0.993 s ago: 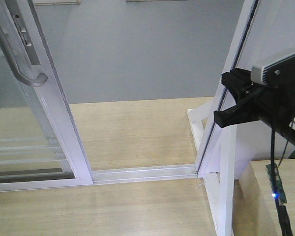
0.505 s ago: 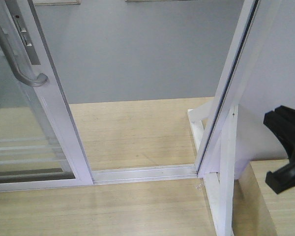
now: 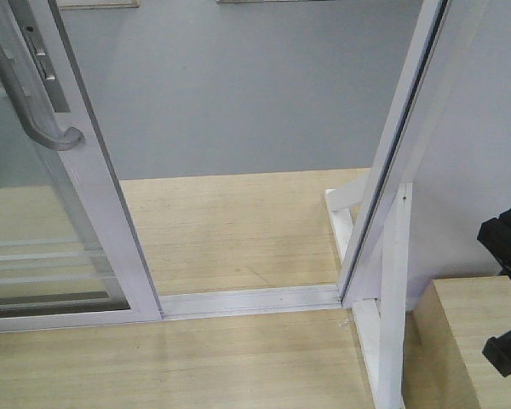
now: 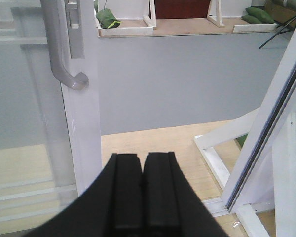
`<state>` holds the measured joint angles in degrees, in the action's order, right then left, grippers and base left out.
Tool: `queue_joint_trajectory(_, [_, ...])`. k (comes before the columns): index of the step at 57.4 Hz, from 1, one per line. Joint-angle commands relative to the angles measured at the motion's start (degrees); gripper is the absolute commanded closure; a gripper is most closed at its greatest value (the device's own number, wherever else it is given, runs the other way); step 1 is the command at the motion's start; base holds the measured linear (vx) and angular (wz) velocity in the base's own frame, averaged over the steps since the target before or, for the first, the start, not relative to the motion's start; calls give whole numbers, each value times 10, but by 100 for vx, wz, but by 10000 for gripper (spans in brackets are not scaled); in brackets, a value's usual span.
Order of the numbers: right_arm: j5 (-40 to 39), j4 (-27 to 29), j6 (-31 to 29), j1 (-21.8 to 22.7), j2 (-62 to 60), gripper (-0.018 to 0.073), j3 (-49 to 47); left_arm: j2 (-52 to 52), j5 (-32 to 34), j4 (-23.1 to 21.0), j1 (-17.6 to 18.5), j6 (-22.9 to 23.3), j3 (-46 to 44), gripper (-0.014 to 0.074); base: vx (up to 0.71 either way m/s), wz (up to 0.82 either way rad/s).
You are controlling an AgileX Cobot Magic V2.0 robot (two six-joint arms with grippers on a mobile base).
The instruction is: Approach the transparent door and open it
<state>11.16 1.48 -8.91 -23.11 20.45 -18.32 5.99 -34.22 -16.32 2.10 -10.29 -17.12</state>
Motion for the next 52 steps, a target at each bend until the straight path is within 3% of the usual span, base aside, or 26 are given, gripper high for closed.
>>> queue_joint_trajectory(1, [-45, 0, -3, 2, 4, 559, -18, 6, 39, -12, 3, 3, -16, 599, 0, 0])
queue_joint_trajectory(19, [-45, 0, -3, 2, 4, 559, -18, 6, 40, -11, 3, 0, -16, 599, 0, 0])
queue_joint_trajectory(23, [-45, 0, -3, 2, 4, 559, -18, 4, 55, 19, 3, -15, -13, 599, 0, 0])
queue_joint_trajectory(37, [-45, 0, -3, 2, 4, 559, -18, -75, 247, 52, 3, -17, 105, 599, 0, 0])
queue_joint_trajectory(49, [-43, 0, -3, 2, 4, 559, -18, -74, 327, 39, 3, -6, 203, 599, 0, 0])
queue_joint_trajectory(52, [-43, 0, -3, 2, 4, 559, -18, -74, 317, 42, 3, -10, 205, 599, 0, 0])
